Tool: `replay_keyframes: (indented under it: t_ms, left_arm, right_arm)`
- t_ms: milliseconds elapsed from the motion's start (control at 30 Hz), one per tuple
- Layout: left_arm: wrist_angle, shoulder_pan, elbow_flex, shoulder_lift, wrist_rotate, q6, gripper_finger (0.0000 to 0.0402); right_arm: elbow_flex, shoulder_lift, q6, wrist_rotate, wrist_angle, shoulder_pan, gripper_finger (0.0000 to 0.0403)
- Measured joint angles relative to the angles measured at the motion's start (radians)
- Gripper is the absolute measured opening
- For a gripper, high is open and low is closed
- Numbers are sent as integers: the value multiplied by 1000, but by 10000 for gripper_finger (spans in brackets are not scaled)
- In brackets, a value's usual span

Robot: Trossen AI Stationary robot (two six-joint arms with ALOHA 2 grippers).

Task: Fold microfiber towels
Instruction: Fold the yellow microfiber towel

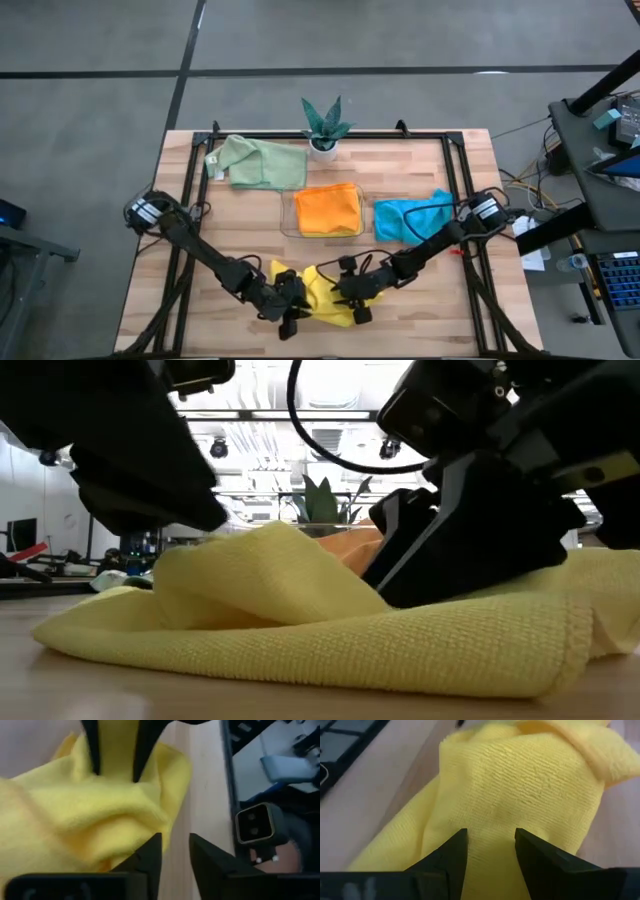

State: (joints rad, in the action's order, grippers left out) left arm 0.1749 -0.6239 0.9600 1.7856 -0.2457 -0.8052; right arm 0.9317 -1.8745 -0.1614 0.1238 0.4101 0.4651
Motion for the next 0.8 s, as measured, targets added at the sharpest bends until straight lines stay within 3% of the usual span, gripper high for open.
replay_keyframes:
  t_ms: [100,267,433,800]
  left_arm:
    - [-78,1,1,-39,-6,-2,117]
    - [-182,5,-2,-79,-226,-51,134]
    - [-191,5,-3,-71,-357,-31,134]
    - [-186,7,-1,16,-367,-54,134]
  right_arm:
    - [4,-1,6,3,-11,0,155]
    - [5,-1,6,7,-12,0,155]
    - [4,-1,7,7,-12,0,155]
    - [4,-1,7,8,-13,0,155]
